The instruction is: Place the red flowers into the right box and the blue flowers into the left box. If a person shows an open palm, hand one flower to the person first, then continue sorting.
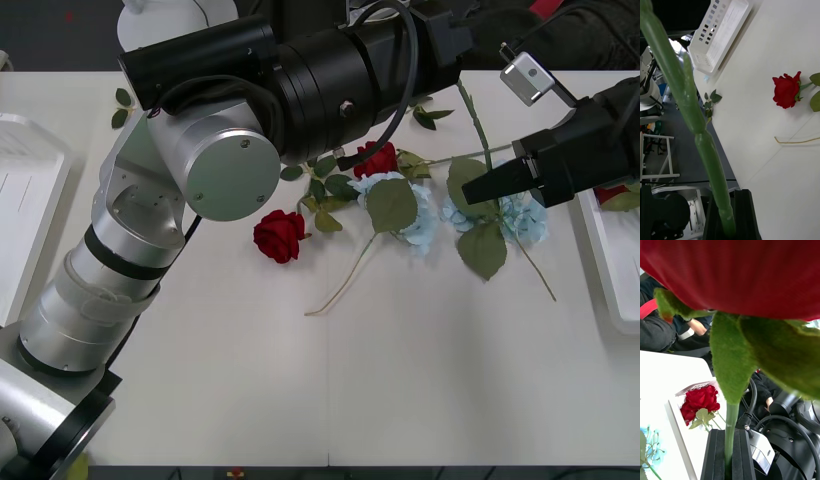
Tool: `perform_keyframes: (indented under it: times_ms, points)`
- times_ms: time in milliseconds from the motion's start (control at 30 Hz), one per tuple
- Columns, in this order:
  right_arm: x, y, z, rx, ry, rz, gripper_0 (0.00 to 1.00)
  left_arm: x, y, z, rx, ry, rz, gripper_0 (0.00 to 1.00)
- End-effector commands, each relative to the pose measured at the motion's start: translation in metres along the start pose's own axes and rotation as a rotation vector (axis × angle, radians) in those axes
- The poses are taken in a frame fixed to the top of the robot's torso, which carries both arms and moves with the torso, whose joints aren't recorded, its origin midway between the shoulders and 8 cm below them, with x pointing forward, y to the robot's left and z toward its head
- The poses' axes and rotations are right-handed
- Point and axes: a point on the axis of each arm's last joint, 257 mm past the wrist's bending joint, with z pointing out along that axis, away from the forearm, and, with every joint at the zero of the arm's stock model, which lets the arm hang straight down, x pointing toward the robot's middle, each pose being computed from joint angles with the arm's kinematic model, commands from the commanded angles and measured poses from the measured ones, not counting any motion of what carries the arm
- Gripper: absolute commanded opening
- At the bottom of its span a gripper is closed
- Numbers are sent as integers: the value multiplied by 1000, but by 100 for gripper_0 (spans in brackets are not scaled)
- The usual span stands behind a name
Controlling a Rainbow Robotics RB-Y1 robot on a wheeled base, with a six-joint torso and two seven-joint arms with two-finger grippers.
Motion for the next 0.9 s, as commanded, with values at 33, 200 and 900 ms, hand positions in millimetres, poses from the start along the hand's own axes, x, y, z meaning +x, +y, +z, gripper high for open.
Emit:
perform_keyframes:
  times_ms: [33,200,900]
  points:
    - [-4,10,8,-15,4,2,0,3,-18,4,38,-8,3,0]
    - [-4,9,8,-13,3,2,0,3,-18,4,38,-8,3,100]
    - [-8,-17,-12,121,33,54,0,3,-18,4,38,-8,3,100]
